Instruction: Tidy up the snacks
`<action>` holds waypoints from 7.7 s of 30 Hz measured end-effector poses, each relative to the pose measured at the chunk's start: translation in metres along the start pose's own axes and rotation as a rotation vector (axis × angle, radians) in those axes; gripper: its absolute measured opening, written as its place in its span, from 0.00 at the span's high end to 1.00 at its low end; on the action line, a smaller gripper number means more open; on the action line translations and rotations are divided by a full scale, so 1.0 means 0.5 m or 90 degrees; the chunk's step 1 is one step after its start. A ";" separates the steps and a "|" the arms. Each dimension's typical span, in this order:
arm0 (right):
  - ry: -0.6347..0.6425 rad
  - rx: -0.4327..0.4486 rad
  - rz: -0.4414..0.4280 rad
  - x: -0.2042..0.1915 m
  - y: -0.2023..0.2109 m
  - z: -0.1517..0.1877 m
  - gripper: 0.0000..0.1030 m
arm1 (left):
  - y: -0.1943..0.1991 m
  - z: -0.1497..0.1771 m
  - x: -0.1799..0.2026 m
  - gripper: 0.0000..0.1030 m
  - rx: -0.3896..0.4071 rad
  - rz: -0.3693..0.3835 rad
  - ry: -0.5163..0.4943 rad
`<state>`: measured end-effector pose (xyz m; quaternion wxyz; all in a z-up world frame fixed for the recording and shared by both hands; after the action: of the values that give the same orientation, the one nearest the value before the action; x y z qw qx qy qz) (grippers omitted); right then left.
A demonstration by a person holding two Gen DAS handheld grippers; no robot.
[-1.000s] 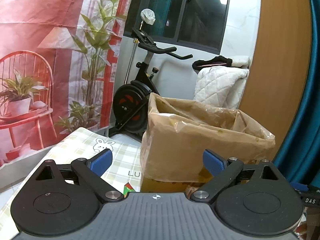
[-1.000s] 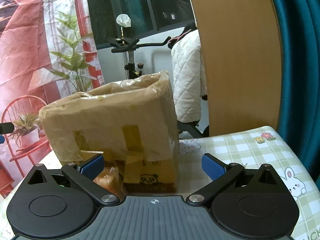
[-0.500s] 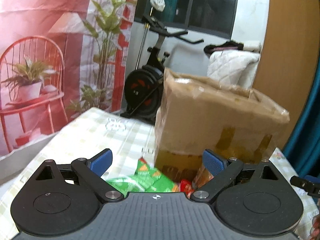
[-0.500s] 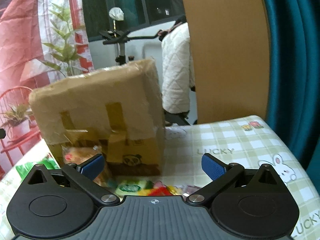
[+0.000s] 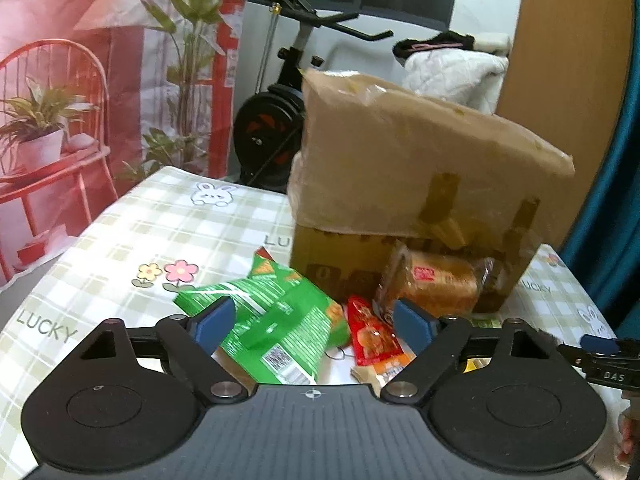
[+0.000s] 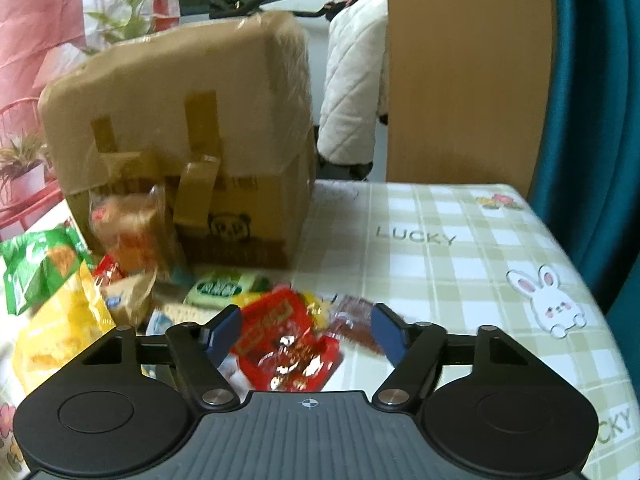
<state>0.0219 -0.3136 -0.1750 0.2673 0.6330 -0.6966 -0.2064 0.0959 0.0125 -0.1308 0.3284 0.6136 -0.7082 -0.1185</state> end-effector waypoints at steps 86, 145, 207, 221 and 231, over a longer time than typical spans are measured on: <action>-0.062 -0.038 -0.090 -0.222 0.020 -0.120 0.37 | -0.166 -0.040 -0.035 0.09 -0.114 0.064 -0.219; 0.015 0.258 -0.001 -0.004 -0.041 -0.559 0.37 | -0.170 -0.375 0.260 0.19 0.111 0.105 -0.114; -0.052 0.152 -0.062 -0.064 0.061 -0.130 0.00 | -0.018 -0.029 0.079 0.00 0.063 0.004 -0.093; -0.048 0.112 -0.042 -0.014 0.062 -0.078 0.01 | 0.007 -0.060 0.062 0.03 0.038 -0.021 -0.047; -0.046 0.057 -0.027 0.042 0.024 -0.057 0.31 | -0.042 -0.028 0.073 0.16 -0.008 -0.010 -0.047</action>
<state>0.0298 -0.3316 -0.1431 0.2088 0.6513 -0.7006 -0.2031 0.1198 -0.0232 -0.1204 0.3049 0.6123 -0.7143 -0.1480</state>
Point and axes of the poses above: each gripper's, at about its wrist camera, not at the fingertips, and y roughly against the way its jaws point, x to its right, z to its underside, the point moved 6 cm from there along -y, roughly the way its jaws point, and after that the axes turned 14 degrees about y, right-handed, at the moved point
